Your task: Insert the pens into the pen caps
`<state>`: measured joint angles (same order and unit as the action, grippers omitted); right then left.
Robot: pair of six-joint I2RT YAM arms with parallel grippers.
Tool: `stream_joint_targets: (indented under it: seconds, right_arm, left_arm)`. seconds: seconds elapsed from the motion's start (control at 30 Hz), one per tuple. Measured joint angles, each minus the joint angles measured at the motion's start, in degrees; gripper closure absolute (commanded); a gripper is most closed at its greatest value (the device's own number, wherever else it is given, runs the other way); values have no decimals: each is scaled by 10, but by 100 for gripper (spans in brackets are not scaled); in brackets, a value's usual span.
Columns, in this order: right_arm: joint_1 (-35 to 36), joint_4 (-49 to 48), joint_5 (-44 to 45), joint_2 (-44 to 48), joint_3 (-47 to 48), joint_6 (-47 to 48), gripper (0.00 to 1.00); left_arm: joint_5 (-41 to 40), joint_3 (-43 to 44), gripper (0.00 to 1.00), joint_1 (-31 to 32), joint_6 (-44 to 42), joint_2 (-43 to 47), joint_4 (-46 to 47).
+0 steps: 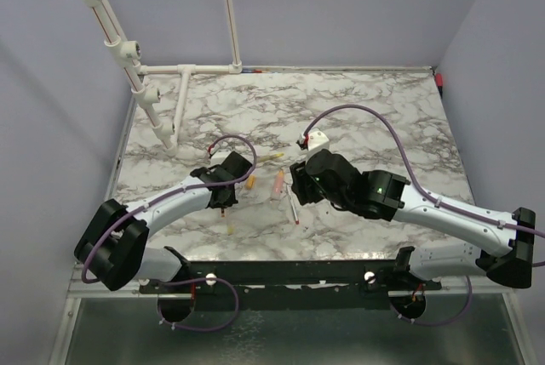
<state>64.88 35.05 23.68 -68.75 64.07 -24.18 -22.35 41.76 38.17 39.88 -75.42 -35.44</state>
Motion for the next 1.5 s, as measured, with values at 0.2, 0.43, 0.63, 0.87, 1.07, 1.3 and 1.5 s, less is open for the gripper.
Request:
stream_joint_targets:
  seconds: [0.2, 0.43, 0.63, 0.87, 1.07, 1.3, 1.5]
  right_arm:
    - [0, -3, -20, 1, -12, -7, 45]
    - [0, -7, -35, 1, -14, -10, 45]
    - [0, -7, -37, 1, -14, -11, 45]
    - [-1, -7, -40, 0, -14, -11, 44]
    - [-1, -7, -40, 0, -14, -12, 43]
    - [-1, -6, -40, 0, -14, -14, 42]
    - [-1, -6, -40, 0, -14, -15, 41]
  left_arm:
    - [1, -24, 100, -34, 0, -19, 21]
    - [0, -26, 90, -50, -2, -34, 34]
    - [0, -26, 77, -52, -8, -36, 42]
    - [-4, -26, 69, -52, -12, -36, 45]
    - [-8, -25, 64, -55, -15, -36, 45]
    - [-7, -21, 57, -55, -20, -35, 40]
    - [9, 2, 47, -55, -31, -5, 18]
